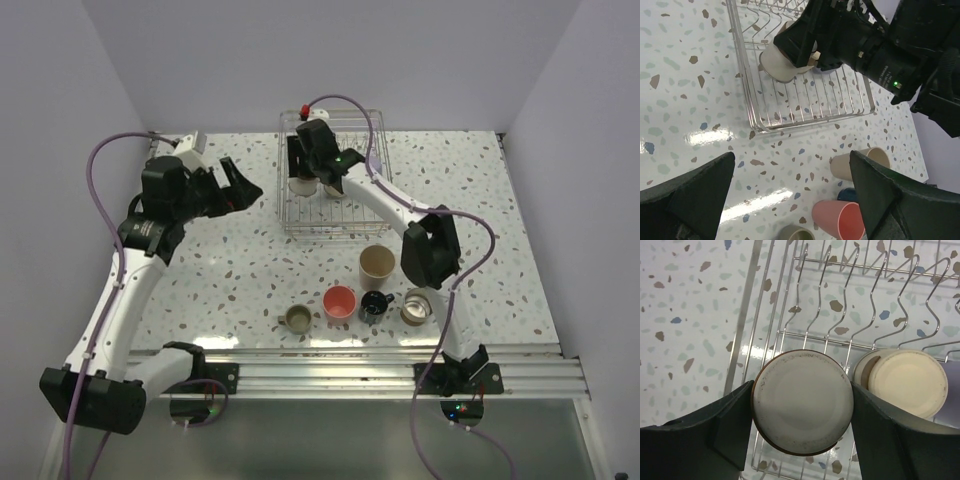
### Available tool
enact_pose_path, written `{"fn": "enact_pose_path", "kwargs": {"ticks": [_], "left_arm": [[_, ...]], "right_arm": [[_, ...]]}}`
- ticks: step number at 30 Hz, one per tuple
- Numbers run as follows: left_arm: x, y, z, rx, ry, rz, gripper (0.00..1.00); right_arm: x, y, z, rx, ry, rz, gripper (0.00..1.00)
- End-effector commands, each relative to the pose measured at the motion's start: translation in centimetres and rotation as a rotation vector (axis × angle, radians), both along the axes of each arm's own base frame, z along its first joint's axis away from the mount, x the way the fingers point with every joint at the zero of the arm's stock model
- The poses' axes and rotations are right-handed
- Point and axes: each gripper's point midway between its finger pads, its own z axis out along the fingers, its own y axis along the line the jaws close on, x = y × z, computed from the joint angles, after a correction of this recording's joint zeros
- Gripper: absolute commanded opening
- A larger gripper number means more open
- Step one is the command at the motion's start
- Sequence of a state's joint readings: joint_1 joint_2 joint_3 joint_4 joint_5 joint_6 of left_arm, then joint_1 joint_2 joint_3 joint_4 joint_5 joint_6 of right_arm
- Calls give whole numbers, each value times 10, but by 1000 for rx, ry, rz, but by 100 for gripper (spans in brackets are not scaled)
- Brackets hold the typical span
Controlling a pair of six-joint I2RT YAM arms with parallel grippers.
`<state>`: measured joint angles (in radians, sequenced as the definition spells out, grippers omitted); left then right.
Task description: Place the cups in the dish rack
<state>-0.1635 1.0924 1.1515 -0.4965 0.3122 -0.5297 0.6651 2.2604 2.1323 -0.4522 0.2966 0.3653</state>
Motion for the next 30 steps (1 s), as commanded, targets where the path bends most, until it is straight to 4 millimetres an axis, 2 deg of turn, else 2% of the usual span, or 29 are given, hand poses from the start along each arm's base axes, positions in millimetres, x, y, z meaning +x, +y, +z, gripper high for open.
{"fn": "enact_pose_path", "kwargs": {"ticks": [1,3,11,22,25,26,30], "left_arm": [[-7,7,4,18,-25,20,100],[-11,8,6,7,-33,28,100],[-20,12,-11,16,-6,44,100],[-27,15,-17,12,-2,58,100],[-28,15,-16,16,-7,58,100],[-28,15,-15,15,-10,58,100],[-28,15,-15,20,-12,57,100]], "right_arm": [[24,-10,27,-21,-108,-65,0],[29,-5,27,-17,-118,-61,0],[50,1,1,-53,-137,-88,0],[57,2,-22,-93,-140,-101,0],[54,4,-26,-101,-132,-93,15],[53,5,-26,-102,-130,-88,31],[50,9,-23,-97,-131,-70,67]]}}
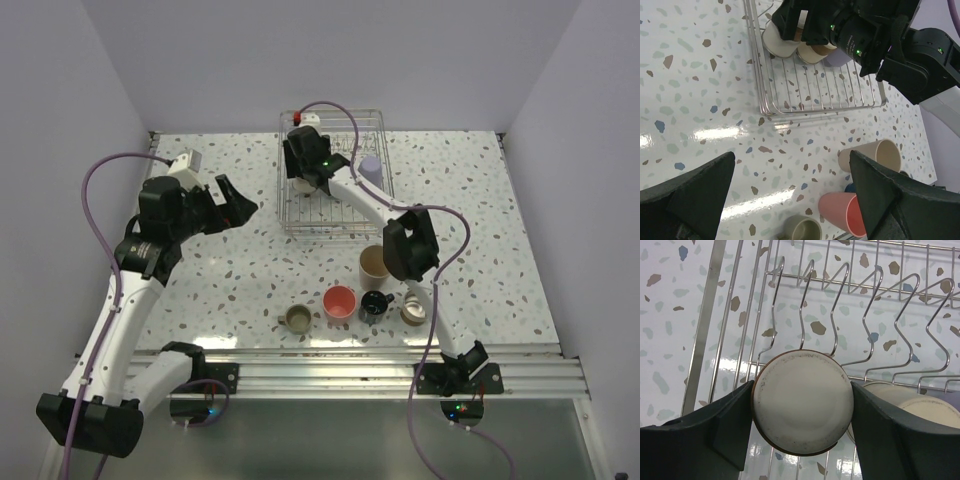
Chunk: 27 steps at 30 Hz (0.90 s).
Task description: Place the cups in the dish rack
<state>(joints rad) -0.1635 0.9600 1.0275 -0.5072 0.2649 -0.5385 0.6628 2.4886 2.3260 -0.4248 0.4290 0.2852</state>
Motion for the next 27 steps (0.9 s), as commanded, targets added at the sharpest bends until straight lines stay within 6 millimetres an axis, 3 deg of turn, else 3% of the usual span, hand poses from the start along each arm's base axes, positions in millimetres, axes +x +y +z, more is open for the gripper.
{"fn": "enact_pose_path", "kwargs": {"ticks": [1,6,10,14,15,17,18,21,22,23,24,25,26,27], "left_arm": [[-2,4,3,8,-18,10,100],[-3,4,4,15,-22,7,100],[-4,5,6,25,-30,3,100],[-6,8,8,57,-34,-3,100],[-8,9,4,68,-20,-8,100],[-10,10,0,104,-9,-32,100],[-12,8,-2,120,-7,-58,99],[-21,0,-16,131,47,-131,98],[-24,-4,-23,138,63,-155,98],[-30,-14,-25,140,69,-197,98],[-34,-20,-29,152,74,-219,98],[-37,-28,-34,163,88,-242,98],[-50,-48,-38,183,102,-312,98],[-53,-53,-43,201,123,-311,97]], "right_arm": [[4,12,29,32,-79,10,72],[2,15,41,35,-96,24,91],[1,17,57,48,-120,28,98],[-1,19,91,91,-165,36,99],[-2,19,114,123,-196,41,99],[-5,19,136,153,-224,49,99],[-10,16,163,182,-256,53,99],[-23,8,192,208,-279,60,98],[-33,1,218,235,-303,61,98],[-39,-3,226,241,-304,64,99],[-46,-8,218,223,-275,68,99],[-62,-18,246,258,-297,75,99],[-70,-22,249,261,-289,82,99],[-80,-28,233,239,-244,84,99]]}}
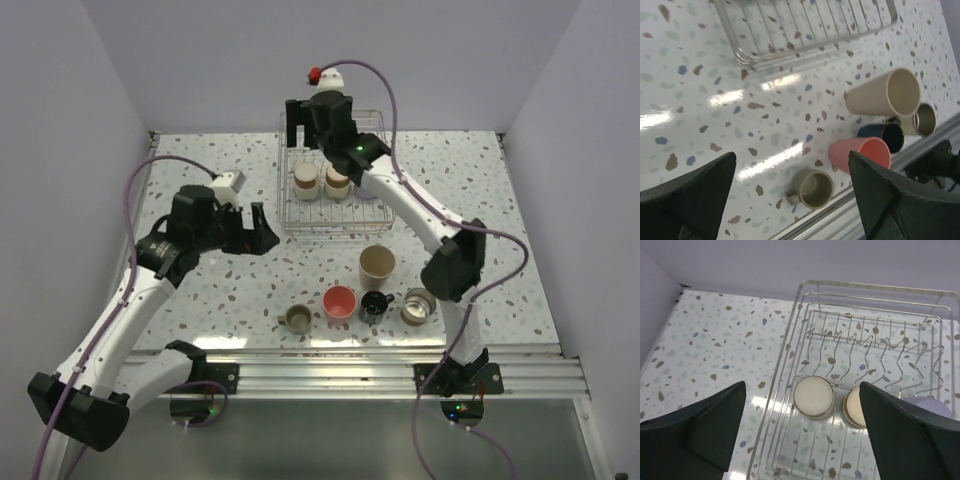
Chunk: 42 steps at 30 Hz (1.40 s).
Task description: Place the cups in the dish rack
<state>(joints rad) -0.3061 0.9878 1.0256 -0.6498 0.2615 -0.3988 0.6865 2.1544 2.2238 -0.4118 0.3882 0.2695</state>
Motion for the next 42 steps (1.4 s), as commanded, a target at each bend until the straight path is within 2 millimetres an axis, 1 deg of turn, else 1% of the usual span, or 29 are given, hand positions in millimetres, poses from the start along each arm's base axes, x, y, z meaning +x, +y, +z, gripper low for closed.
{"fn": "enact_pose_path", "kwargs": {"ticks": [1,2,3,4,5,6,7,8,9,10,11,12,14,15,16,17,18,19,20,21,24,25,30,32,33,35,36,37,42], "left_arm": [[-22,-31,-12,62,49,-126,96],[-32,-46,-14,61,60,-177,95],[-36,-52,-16,58,69,-194,95],[-40,-60,-20,53,92,-207,94],[-50,-72,-24,56,105,-252,93],[-54,-75,-29,68,125,-249,93],[-60,-78,-41,90,158,-261,90],[-71,-84,-48,112,176,-293,89],[-73,-84,-55,133,191,-275,86],[-80,-85,-64,153,209,-277,86],[-90,-90,-69,167,219,-300,85],[-92,-90,-76,181,232,-279,83],[-106,-95,-90,207,251,-298,82],[-109,-96,-100,215,272,-277,81],[-115,-95,-112,233,302,-274,79],[-124,-101,-118,233,313,-294,78],[-122,-101,-127,257,314,-261,76],[-129,-103,-134,279,316,-274,76],[-129,-103,-140,301,314,-263,75],[-126,-99,-150,344,308,-235,75],[-120,-91,-170,418,296,-191,73],[-118,-92,-173,419,286,-185,72],[-111,-102,-175,409,243,-167,69],[-114,-105,-172,422,229,-169,68],[-113,-110,-167,416,223,-165,67],[-119,-109,-163,438,214,-153,67],[-119,-113,-155,427,204,-151,66],[-125,-110,-153,450,205,-155,66],[-131,-111,-138,447,186,-135,65]], "right_arm": [[-54,-34,90,125,-76,16,99],[-64,-41,94,133,-69,16,99],[-74,-48,70,102,-12,8,99],[-92,-61,91,155,-27,2,99],[-101,-69,90,158,-15,-4,99],[-111,-76,63,127,43,-13,99],[-122,-84,65,163,55,-29,99],[-138,-96,79,198,41,-29,99],[-150,-103,63,187,82,-32,99],[-159,-107,62,215,97,-39,99],[-176,-118,75,248,85,-27,98],[-185,-123,65,240,106,-26,99],[-201,-138,63,247,124,-47,99],[-213,-150,70,263,113,-60,99],[-221,-156,75,282,114,-64,99],[-231,-163,73,272,136,-69,99],[-243,-172,87,304,115,-63,98],[-250,-177,90,322,118,-67,99],[-258,-183,89,322,131,-71,99],[-269,-191,98,348,112,-67,99],[-288,-206,104,370,113,-74,99],[-296,-212,110,389,98,-70,98],[-323,-237,109,386,110,-89,98],[-333,-245,109,398,112,-94,99],[-337,-246,109,400,115,-90,99],[-345,-252,108,401,125,-89,99],[-347,-253,108,401,129,-87,99],[-349,-254,108,399,131,-87,99],[-359,-260,110,411,135,-82,99]]}}
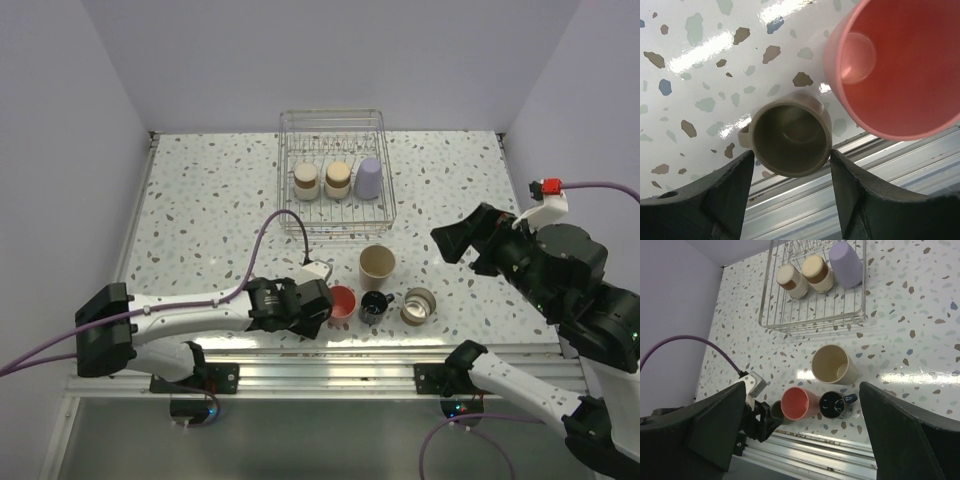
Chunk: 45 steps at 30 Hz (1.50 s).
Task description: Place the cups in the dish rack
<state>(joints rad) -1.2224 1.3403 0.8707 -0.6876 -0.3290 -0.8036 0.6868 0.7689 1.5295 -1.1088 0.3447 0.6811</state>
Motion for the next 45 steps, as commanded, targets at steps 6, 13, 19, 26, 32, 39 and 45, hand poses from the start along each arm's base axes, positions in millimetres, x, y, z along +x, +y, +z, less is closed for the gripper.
{"fn": "enact_pose_path", "kwargs": {"ticks": [6,13,19,26,32,39,45], "left_arm": [[-3,-15,35,-10,-75,21,65],[-21,-34,29,-26,-53,-41,63],[-30,-41,9,-19,-36,-68,62],[-24,-53,-19,-3,-60,-115,53],[-20,-60,-39,-6,-50,-161,13],[-25,-43,-7,-73,-59,-190,0],[-5,-4,73,-246,-109,-141,0]], "right_arm": [[-18,-7,10,35,14,20,99],[-24,-12,14,38,16,14,99],[-29,-16,9,48,30,5,98],[-30,-13,0,49,68,9,99],[-21,-13,2,31,65,-19,99],[-3,6,-4,80,104,-40,99],[27,44,-14,126,128,-6,99]]}}
